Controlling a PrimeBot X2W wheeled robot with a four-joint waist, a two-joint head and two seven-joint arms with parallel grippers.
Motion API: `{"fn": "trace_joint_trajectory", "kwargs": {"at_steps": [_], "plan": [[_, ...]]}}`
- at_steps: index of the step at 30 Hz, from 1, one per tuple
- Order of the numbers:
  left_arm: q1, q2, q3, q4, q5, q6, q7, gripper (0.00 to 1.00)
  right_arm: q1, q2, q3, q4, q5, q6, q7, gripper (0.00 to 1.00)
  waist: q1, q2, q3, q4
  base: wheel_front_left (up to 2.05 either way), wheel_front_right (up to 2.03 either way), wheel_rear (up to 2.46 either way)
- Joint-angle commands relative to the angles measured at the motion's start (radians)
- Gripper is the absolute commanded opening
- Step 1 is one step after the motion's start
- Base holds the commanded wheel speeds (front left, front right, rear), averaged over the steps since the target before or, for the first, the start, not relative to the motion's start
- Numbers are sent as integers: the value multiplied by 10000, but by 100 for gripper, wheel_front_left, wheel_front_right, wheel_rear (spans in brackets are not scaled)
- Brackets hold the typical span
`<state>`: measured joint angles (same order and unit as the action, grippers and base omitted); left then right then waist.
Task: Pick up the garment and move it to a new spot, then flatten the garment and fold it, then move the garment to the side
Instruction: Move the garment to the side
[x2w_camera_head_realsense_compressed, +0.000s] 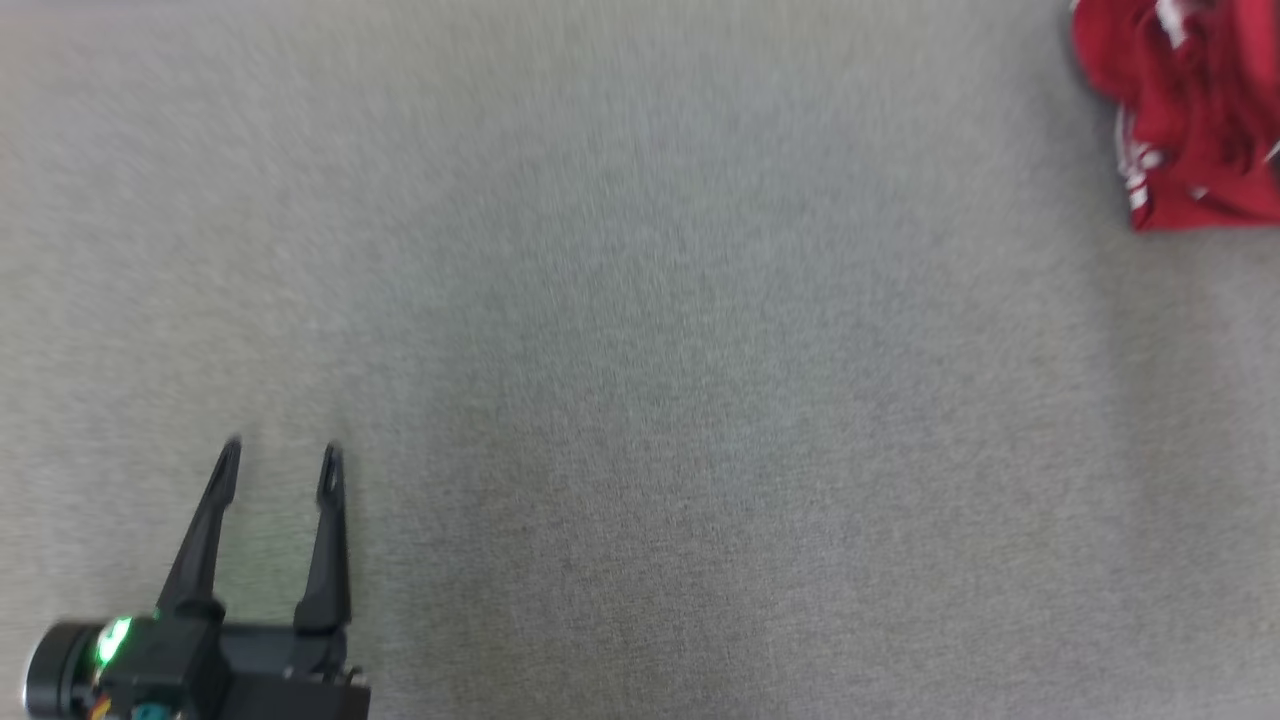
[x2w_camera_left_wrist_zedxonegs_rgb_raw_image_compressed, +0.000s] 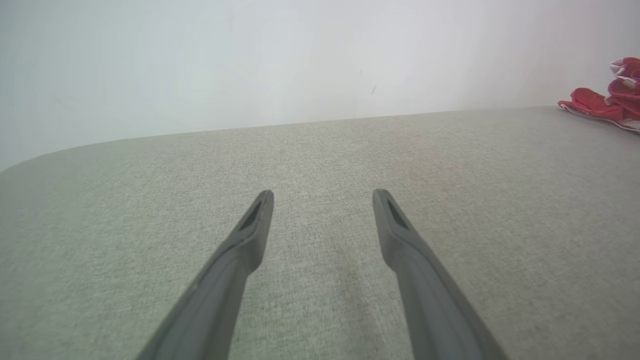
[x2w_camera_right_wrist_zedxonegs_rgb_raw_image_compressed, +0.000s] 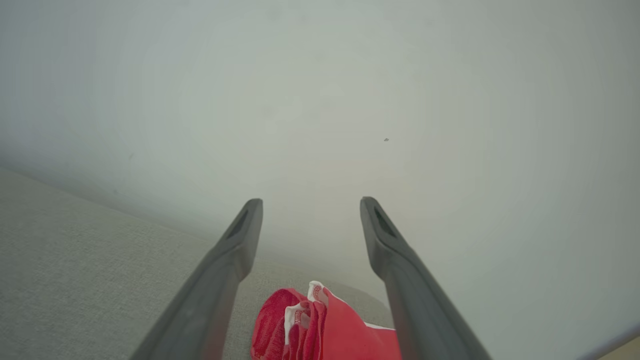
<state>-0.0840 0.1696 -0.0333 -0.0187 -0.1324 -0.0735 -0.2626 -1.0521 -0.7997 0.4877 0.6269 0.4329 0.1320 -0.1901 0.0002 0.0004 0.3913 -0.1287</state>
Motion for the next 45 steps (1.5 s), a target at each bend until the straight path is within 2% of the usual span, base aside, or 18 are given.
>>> {"fn": "trace_joint_trajectory", "kwargs": {"at_steps": [1, 11, 15, 22, 33, 39, 45], "plan": [[283, -44, 106, 37, -118, 36, -24, 100, 387, 219, -31, -202, 105, -34, -43, 100, -2, -4, -1317, 247, 0, 0, 0], [1217, -217, 419, 121, -164, 85, -24, 100, 2459, 1277, -422, -1467, 372, -34, 304, 100, -2, -4, -2794, 254, 0, 0, 0], [1428, -351, 379, 169, -134, 94, -23, 100, 3552, 1812, -1033, -1820, 330, -34, 242, 100, -2, -4, -3157, 332, 0, 0, 0], [1521, -442, 425, 384, -254, -16, -23, 100, 5697, 2862, -2625, -2582, -26, -32, -88, 100, -2, -4, -3508, 550, 0, 0, 0], [1657, -614, 543, 675, -256, -108, -23, 100, 8914, 4506, -4598, -4669, -1026, -32, -25, 100, -2, -4, -3893, 821, 0, 0, 0], [1656, -608, 643, 838, -201, -131, -25, 100, 10215, 5321, -5057, -5649, -1414, -32, 208, 100, -2, -4, -4023, 982, 0, 0, 0], [1688, -535, 748, 1027, -86, -54, -25, 100, 11083, 5983, -5117, -6072, -1894, -32, 85, 100, -2, -4, -4131, 1117, 0, 0, 0]]}}
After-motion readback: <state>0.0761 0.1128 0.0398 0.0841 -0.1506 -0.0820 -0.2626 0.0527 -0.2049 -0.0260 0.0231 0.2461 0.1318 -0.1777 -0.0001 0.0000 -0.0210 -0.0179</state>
